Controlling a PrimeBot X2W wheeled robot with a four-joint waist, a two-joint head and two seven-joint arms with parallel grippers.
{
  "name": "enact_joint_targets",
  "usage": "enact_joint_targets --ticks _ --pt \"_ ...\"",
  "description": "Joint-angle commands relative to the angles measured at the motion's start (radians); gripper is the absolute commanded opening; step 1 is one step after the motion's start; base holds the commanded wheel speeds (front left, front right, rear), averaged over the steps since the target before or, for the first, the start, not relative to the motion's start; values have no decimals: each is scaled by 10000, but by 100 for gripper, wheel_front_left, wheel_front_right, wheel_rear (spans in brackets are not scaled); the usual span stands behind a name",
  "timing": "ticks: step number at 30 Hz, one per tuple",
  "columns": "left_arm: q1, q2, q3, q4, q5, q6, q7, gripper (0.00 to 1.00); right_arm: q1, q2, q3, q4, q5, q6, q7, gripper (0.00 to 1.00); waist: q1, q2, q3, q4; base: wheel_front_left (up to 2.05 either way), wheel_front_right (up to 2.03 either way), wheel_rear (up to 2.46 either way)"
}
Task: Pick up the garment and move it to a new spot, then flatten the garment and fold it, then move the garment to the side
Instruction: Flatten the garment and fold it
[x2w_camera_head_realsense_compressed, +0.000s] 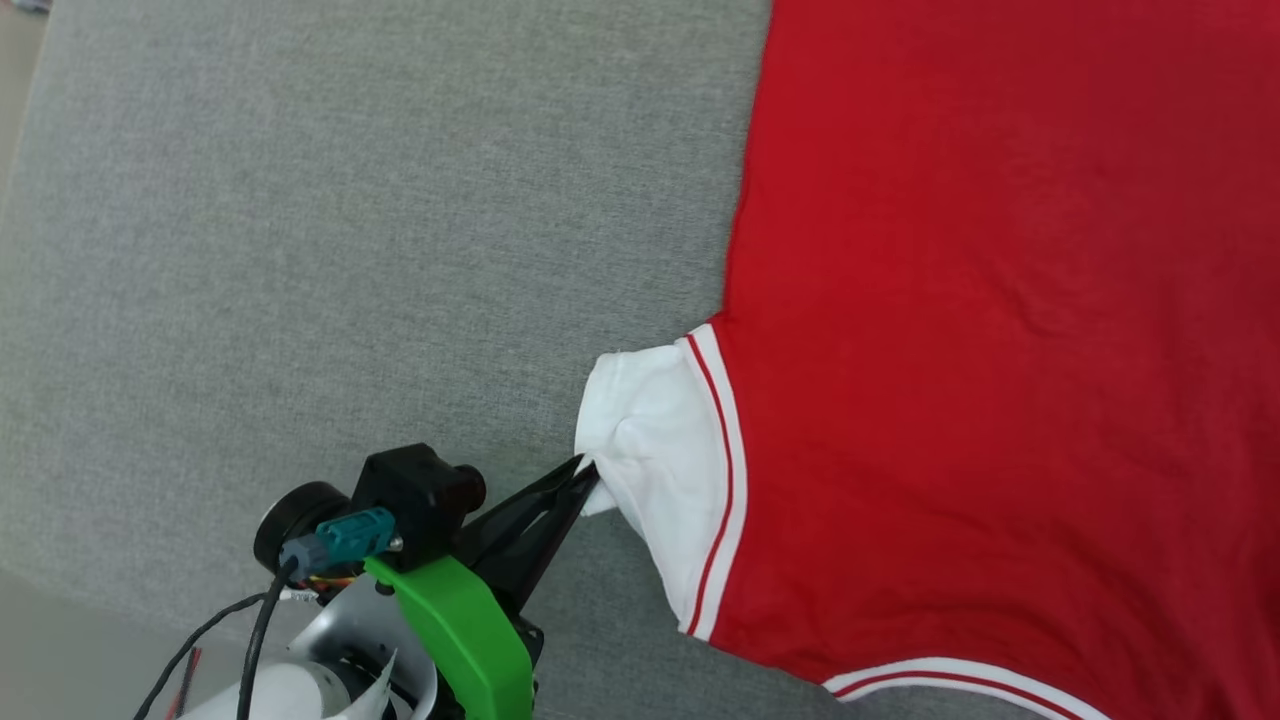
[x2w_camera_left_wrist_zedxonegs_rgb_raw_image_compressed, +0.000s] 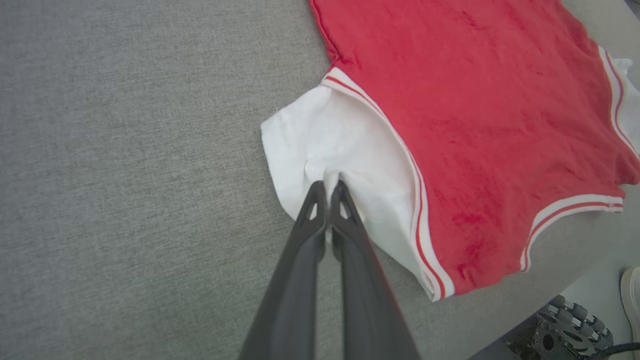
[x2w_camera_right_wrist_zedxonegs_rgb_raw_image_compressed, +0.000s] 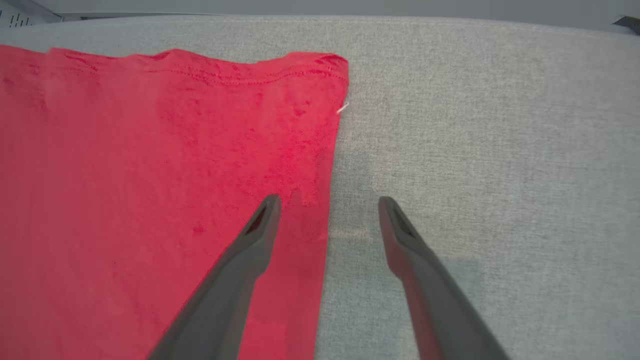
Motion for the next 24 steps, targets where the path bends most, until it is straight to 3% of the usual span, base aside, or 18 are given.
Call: enact_joint_targets --ticks 1,8,18,19,20,21,24 --pt "-159 -74 -10 -44 89 -1 -55 0 -324 156 -97 181 -381 -78 235 100 -2 0 1035 1052 0 0 0" --pt "-381 -439 -118 71 103 -245 -277 0 -1479 445 -664 926 -1980 -78 931 100 -2 0 1480 1512 0 0 0" --pt "-470 -548 -70 218 37 -339 -446 0 -1046 316 -832 1345 -2408 -78 1039 100 -2 0 1581 1697 0 0 0" --pt "-470 -551 -69 233 32 -341 -452 0 -983 306 -839 1396 -2407 -78 1104 90 -2 0 1571 1701 0 0 0" --pt "-471 -552 -67 250 25 -341 -457 0 -907 294 -831 1434 -2407 -78 1175 36 -2 0 1555 1703 0 0 0" --pt "-473 -549 -63 260 21 -339 -459 0 -859 284 -819 1436 -2391 -78 1209 4 -2 0 1544 1702 0 0 0" --pt "-485 -535 -51 284 9 -336 -458 0 -714 281 -845 1435 -2325 -78 1299 0 -2 0 1488 1688 0 0 0"
